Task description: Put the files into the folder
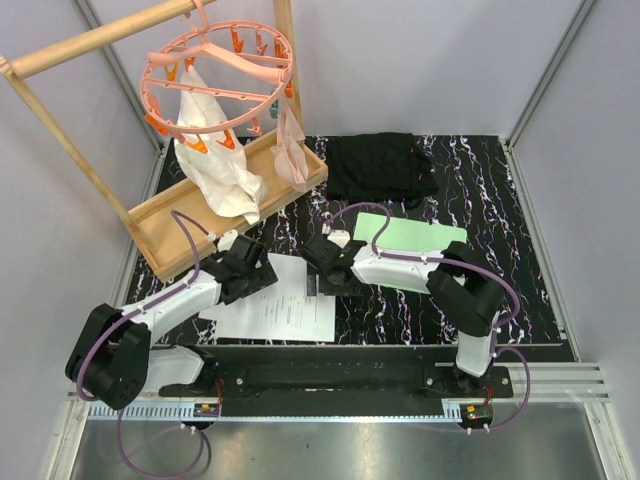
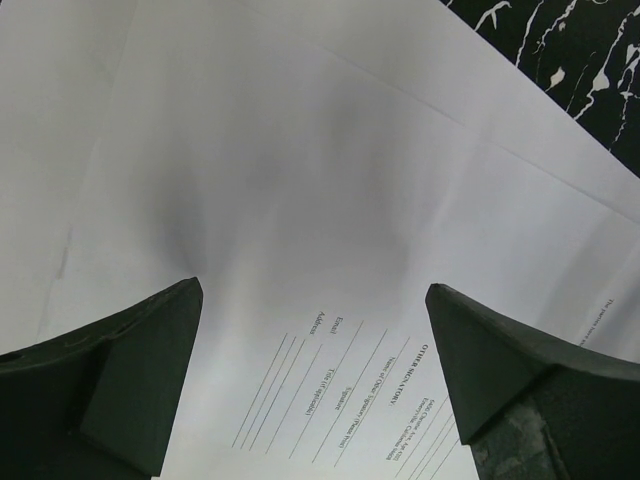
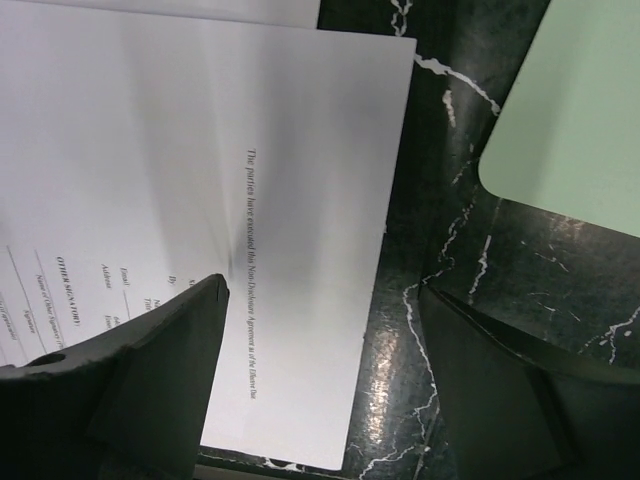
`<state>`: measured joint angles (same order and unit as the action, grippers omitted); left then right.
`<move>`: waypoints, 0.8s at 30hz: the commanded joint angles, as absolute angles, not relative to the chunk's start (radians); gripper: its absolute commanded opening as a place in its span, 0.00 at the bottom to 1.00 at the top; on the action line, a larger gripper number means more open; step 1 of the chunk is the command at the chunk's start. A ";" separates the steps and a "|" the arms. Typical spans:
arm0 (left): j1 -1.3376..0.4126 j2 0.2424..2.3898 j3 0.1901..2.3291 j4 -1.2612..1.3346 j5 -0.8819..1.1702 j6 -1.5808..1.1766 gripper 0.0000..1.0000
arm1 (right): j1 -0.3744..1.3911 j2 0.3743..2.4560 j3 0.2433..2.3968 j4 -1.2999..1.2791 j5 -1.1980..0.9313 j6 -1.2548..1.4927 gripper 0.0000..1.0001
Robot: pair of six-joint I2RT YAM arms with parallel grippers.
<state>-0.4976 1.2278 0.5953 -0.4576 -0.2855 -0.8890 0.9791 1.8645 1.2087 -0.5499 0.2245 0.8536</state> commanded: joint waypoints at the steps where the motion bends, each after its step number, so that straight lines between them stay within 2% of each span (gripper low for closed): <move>1: -0.495 1.230 0.577 -0.443 -0.301 -0.940 0.99 | 0.997 1.899 1.256 -0.551 0.236 0.851 0.87; 14: -0.495 1.232 0.520 -0.402 -0.276 -0.966 0.99 | 0.997 1.864 1.172 -0.247 0.040 0.819 0.96; 17: -0.494 1.224 0.506 -0.394 -0.276 -0.969 0.99 | 0.997 1.795 1.134 -0.180 0.020 0.796 1.00; 24: -0.495 1.221 0.492 -0.388 -0.270 -0.966 0.99 | 0.999 1.663 0.997 0.118 -0.098 0.842 1.00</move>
